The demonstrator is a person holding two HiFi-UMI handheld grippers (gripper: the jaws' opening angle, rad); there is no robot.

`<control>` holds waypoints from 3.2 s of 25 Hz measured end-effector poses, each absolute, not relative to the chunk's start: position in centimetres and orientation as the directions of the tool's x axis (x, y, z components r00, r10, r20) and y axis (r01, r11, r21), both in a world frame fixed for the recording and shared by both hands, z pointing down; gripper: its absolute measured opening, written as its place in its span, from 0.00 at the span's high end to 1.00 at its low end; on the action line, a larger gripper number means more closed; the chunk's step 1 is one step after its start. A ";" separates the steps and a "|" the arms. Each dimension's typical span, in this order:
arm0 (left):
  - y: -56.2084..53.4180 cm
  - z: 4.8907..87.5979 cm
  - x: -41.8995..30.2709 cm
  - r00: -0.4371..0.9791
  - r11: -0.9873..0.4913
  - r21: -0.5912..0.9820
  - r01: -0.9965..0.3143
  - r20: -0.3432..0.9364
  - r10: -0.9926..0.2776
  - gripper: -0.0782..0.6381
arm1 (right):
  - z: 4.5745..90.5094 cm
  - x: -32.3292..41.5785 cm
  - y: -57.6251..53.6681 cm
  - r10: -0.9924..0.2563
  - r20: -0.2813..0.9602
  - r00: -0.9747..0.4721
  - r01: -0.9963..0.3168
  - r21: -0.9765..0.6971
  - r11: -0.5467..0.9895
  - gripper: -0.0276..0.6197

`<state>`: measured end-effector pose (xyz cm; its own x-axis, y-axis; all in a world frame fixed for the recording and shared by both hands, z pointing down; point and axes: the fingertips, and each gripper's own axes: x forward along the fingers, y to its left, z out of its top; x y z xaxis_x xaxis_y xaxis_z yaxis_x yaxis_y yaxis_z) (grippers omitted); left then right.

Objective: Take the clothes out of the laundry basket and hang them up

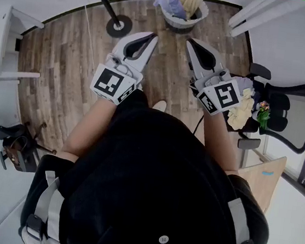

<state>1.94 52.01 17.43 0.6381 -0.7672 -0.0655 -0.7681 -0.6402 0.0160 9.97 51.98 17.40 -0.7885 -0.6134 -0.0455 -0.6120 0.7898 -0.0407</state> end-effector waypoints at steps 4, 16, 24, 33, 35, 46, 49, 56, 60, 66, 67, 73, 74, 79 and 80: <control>52.4 17.9 2.2 0.643 -0.645 0.009 -0.765 -0.059 -0.764 0.90 | 18.1 10.2 52.3 -0.617 -0.033 -0.786 -0.616 -0.033 0.787 0.97; 51.9 18.1 0.2 0.569 -0.570 -0.010 -0.822 -0.053 -0.820 0.27 | 18.4 10.9 52.0 -0.663 -0.045 -0.748 -0.662 -0.035 0.749 0.18; 51.1 18.1 0.4 0.556 -0.556 -0.023 -0.831 -0.055 -0.829 0.19 | 18.2 12.9 51.3 -0.697 -0.047 -0.716 -0.695 -0.047 0.717 0.14; 46.8 18.5 2.5 0.574 -0.574 -0.019 -0.819 -0.036 -0.818 0.19 | 19.0 15.0 47.2 -0.717 -0.045 -0.695 -0.713 -0.086 0.696 0.14; 44.9 18.9 2.9 0.582 -0.582 -0.013 -0.813 -0.032 -0.812 0.19 | 19.4 15.4 45.2 -0.725 -0.041 -0.687 -0.720 -0.097 0.687 0.14; 26.9 20.1 3.8 0.629 -0.629 0.016 -0.777 -0.011 -0.777 0.20 | 20.6 15.7 27.4 -0.733 0.018 -0.679 -0.731 -0.097 0.675 0.15; 21.7 19.7 3.1 0.638 -0.638 0.009 -0.770 -0.010 -0.770 0.20 | 20.1 14.8 21.9 -0.733 0.027 -0.680 -0.732 -0.076 0.677 0.15; 10.8 20.2 1.2 0.638 -0.638 0.021 -0.769 -0.012 -0.770 0.20 | 20.7 13.1 11.8 -0.733 0.048 -0.678 -0.734 -0.070 0.675 0.15; 6.4 20.8 0.4 0.623 -0.622 0.044 -0.782 0.000 -0.782 0.20 | 21.2 12.5 7.7 -0.723 0.066 -0.687 -0.726 -0.078 0.683 0.15; -0.1 22.8 0.1 0.568 -0.566 0.057 -0.823 0.035 -0.822 0.20 | 23.5 12.7 0.4 -0.675 0.098 -0.731 -0.682 -0.098 0.725 0.15; -1.3 23.1 0.2 0.553 -0.551 0.060 -0.833 0.042 -0.832 0.20 | 24.0 12.9 -0.9 -0.662 0.102 -0.743 -0.669 -0.103 0.736 0.15; -8.7 23.9 1.4 0.422 -0.420 0.050 -0.906 0.069 -0.904 0.20 | 25.8 14.1 -10.4 -0.546 0.109 -0.831 -0.557 -0.131 0.820 0.15; -10.1 23.9 1.9 0.402 -0.399 0.050 -0.915 0.073 -0.913 0.20 | 26.0 14.6 -12.0 -0.528 0.113 -0.842 -0.539 -0.135 0.831 0.15; -15.8 25.5 3.3 0.273 -0.270 0.045 -0.962 0.123 -0.954 0.20 | 28.9 15.7 -19.1 -0.396 0.169 -0.902 -0.422 -0.156 0.893 0.17; -16.7 26.3 3.2 0.241 -0.236 0.048 -0.971 0.140 -0.960 0.20 | 29.9 15.6 -20.2 -0.366 0.182 -0.913 -0.396 -0.168 0.903 0.17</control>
<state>3.16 -16.65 26.29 0.2407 -0.9604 0.1404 -0.9705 -0.2362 0.0485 15.56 -20.22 29.88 -0.9127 -0.3661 0.1816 -0.3956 0.9029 -0.1681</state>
